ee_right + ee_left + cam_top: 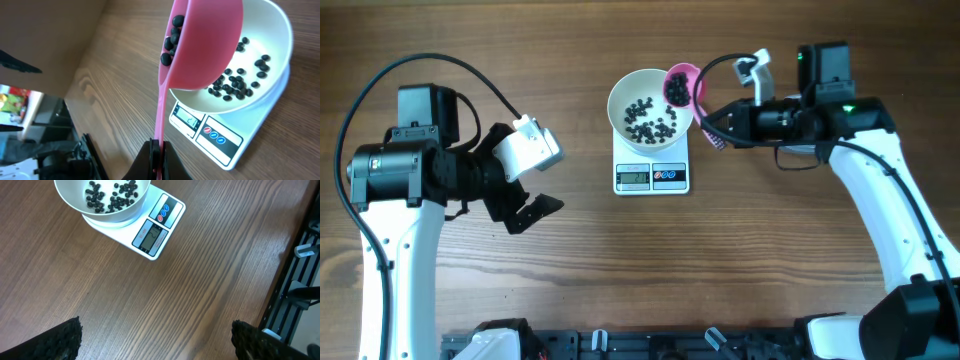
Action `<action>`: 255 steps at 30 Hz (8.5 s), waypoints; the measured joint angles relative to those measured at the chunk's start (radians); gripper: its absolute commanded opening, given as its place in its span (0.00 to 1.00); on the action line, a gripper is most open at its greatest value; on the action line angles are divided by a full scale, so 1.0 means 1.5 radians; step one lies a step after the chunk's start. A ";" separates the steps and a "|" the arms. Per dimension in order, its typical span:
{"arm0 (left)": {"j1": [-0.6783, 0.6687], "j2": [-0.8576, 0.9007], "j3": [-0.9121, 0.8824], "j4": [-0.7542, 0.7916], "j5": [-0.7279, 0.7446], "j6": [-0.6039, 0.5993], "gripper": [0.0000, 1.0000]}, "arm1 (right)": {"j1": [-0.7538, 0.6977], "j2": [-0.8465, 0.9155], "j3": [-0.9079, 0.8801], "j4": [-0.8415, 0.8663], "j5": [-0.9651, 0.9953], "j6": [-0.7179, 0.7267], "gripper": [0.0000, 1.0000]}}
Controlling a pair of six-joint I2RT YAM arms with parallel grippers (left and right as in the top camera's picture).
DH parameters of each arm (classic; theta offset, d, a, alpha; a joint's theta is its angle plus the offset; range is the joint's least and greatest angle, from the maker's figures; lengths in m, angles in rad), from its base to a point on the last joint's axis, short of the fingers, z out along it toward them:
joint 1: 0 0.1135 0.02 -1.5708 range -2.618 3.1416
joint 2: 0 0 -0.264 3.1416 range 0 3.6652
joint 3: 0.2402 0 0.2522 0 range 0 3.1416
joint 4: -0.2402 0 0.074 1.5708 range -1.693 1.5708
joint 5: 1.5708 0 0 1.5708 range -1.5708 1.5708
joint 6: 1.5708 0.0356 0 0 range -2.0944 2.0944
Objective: Scoop item into bowl and weigh 150g on scale
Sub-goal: 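Carry the filled scoop left over the white bowl, then tilt the scoop with right gripper to pour beans into bowl, then move the scoop right and lower it into the bean container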
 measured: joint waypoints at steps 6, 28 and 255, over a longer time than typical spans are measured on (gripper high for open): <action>0.000 0.000 0.000 0.000 0.000 0.000 1.00 | 0.030 0.000 0.000 0.016 0.053 0.000 0.04; 0.000 0.000 0.000 0.000 0.000 0.000 1.00 | 0.130 0.000 0.000 0.052 0.333 -0.006 0.04; 0.000 0.000 0.000 0.000 0.000 0.000 1.00 | -0.080 0.193 0.193 -0.337 0.796 -0.103 0.04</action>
